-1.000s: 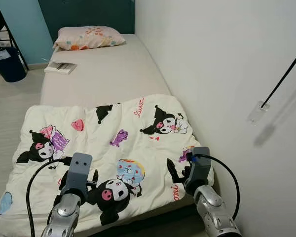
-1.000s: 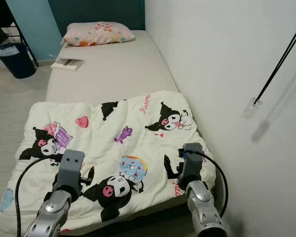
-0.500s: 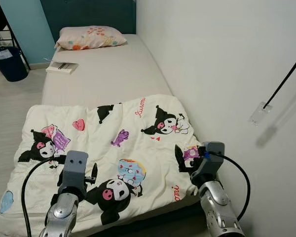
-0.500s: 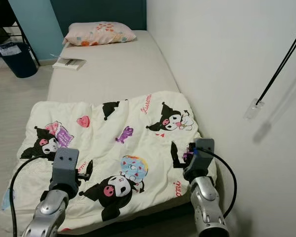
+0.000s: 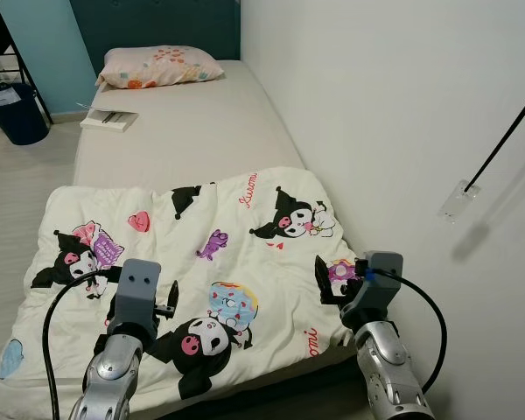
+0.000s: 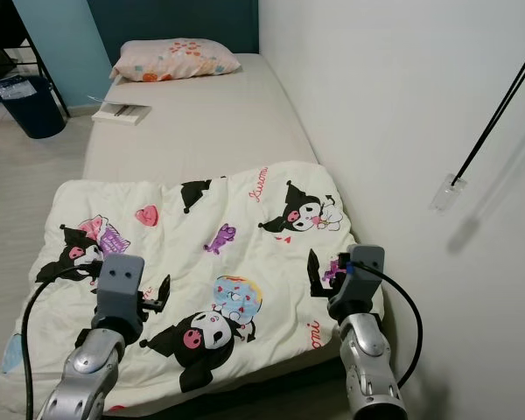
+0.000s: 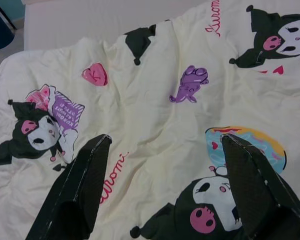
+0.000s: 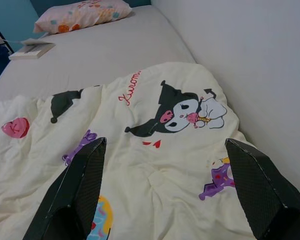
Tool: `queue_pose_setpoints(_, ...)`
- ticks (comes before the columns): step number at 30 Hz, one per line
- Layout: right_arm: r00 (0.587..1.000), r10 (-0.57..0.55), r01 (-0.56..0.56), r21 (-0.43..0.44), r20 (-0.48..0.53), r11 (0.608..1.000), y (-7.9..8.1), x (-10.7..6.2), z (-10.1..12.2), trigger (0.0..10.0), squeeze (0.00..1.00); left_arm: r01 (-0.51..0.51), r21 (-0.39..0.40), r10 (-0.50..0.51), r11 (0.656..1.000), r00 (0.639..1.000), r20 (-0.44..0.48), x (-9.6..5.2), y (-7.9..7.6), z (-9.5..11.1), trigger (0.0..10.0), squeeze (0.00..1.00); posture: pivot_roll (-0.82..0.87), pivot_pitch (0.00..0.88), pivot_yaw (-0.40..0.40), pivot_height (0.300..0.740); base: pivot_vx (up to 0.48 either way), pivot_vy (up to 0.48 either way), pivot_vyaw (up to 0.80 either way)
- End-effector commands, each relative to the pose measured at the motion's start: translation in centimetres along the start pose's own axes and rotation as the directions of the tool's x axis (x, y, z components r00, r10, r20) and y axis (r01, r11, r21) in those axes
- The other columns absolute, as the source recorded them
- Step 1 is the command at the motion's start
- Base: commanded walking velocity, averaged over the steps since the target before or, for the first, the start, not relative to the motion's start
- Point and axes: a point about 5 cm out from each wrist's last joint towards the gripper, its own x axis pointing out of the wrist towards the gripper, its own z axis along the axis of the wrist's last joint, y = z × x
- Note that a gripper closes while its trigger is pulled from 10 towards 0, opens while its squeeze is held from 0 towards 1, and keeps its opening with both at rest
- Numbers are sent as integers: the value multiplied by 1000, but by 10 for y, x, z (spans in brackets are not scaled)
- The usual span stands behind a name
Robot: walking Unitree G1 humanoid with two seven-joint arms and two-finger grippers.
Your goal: Clean up the room
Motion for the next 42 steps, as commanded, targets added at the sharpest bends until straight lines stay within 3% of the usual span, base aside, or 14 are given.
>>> queue_pose_setpoints(1,1000,6,-6,-2,-20,1000,2,-3,-6,10000,0,-1,-1,1,1000,1000,1,-4,4,-2,10000,0,-34,115,5,740,0,322,0)
queue_pose_setpoints(42,1000,19,-19,16,-22,1000,7,-1,-9,10000,0,-5,5,5,1000,1000,8,-3,9,1,10000,0,-21,114,4,740,0,451,0)
